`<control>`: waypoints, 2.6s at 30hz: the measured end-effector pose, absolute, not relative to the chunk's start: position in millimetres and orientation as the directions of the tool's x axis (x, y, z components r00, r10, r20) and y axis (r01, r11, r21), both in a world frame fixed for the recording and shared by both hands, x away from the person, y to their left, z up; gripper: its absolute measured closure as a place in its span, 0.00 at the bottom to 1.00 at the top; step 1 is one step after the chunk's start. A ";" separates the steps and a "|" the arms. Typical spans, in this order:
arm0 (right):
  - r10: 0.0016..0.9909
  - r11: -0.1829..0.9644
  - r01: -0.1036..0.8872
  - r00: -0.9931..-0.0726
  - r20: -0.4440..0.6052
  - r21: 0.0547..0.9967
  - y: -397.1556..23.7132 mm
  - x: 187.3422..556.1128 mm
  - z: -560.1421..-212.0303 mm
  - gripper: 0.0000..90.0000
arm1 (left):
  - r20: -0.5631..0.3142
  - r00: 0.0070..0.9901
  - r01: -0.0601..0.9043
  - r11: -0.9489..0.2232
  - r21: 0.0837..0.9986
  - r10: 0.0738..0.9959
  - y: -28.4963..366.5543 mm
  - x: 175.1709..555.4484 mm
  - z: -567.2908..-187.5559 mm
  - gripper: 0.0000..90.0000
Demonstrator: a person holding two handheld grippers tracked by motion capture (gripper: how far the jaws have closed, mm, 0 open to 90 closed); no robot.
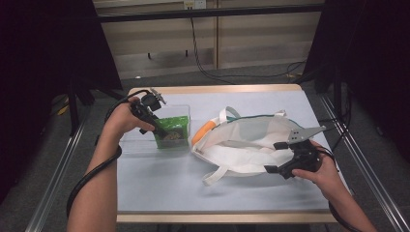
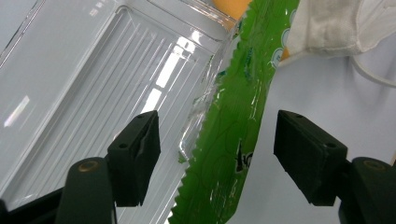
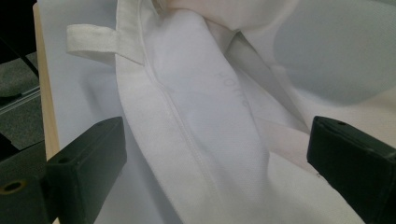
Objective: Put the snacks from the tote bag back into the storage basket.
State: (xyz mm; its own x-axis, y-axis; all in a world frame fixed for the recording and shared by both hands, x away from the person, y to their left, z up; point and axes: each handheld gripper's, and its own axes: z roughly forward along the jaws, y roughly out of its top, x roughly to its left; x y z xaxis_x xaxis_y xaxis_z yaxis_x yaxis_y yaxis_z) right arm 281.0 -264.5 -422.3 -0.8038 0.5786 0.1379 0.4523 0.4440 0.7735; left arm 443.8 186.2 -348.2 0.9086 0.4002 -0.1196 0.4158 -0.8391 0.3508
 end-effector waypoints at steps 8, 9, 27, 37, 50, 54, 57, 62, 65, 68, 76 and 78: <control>0.575 0.446 0.449 -0.807 0.138 0.774 -262.8 281.9 -423.0 0.05 | -0.145 0.873 0.485 -0.792 0.372 0.466 194.6 439.5 -347.3 0.24; 0.574 0.446 0.449 -0.807 0.137 0.774 -262.6 282.1 -423.0 0.05 | -0.138 0.884 0.465 -0.804 0.371 0.448 196.7 439.8 -346.8 0.23; 0.557 0.454 0.432 -0.820 0.131 0.779 -256.2 284.8 -419.7 0.05 | -0.133 0.862 0.499 -0.775 0.388 0.489 212.9 423.6 -348.5 0.14; 0.548 0.459 0.430 -0.826 0.133 0.777 -252.4 286.6 -419.2 0.05 | -0.132 0.853 0.511 -0.759 0.403 0.504 220.3 414.1 -352.5 0.12; 0.544 0.459 0.429 -0.828 0.135 0.778 -250.0 286.8 -419.2 0.05 | -0.159 0.839 0.532 -0.723 0.441 0.520 219.3 398.5 -361.4 0.10; 0.540 0.464 0.426 -0.831 0.133 0.777 -249.2 286.7 -418.6 0.05 | -0.145 0.865 0.492 -0.753 0.436 0.481 220.6 396.7 -361.0 0.10; 0.539 0.462 0.425 -0.832 0.134 0.779 -248.3 286.6 -418.0 0.05 | -0.149 0.867 0.488 -0.748 0.450 0.476 219.6 392.6 -362.0 0.10; 0.536 0.463 0.420 -0.834 0.131 0.780 -248.8 286.5 -417.2 0.05 | -0.149 0.878 0.469 -0.752 0.463 0.456 216.9 386.5 -365.2 0.10; 0.536 0.463 0.421 -0.834 0.132 0.780 -248.9 286.4 -417.2 0.05 | -0.180 0.840 0.525 -0.685 0.505 0.511 211.8 379.1 -370.2 0.09; 0.535 0.464 0.419 -0.835 0.130 0.781 -248.6 286.6 -417.4 0.05 | -0.179 0.841 0.523 -0.680 0.513 0.511 211.5 376.2 -372.5 0.08; 0.534 0.465 0.419 -0.835 0.131 0.779 -246.7 286.6 -417.9 0.05 | -0.172 0.855 0.501 -0.697 0.513 0.488 214.2 373.3 -379.7 0.08; 0.534 0.467 0.415 -0.836 0.125 0.781 -246.9 286.4 -417.5 0.05 | -0.178 0.852 0.506 -0.687 0.522 0.493 214.2 371.1 -380.8 0.08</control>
State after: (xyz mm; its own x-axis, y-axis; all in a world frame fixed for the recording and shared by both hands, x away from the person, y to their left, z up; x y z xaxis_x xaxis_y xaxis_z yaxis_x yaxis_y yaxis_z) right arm 286.4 -246.9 -417.5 -0.8360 0.5343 0.1248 0.4150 0.4671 0.7808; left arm 371.1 214.2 -380.8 0.8516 0.4933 -0.1776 0.5065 -0.6866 0.5215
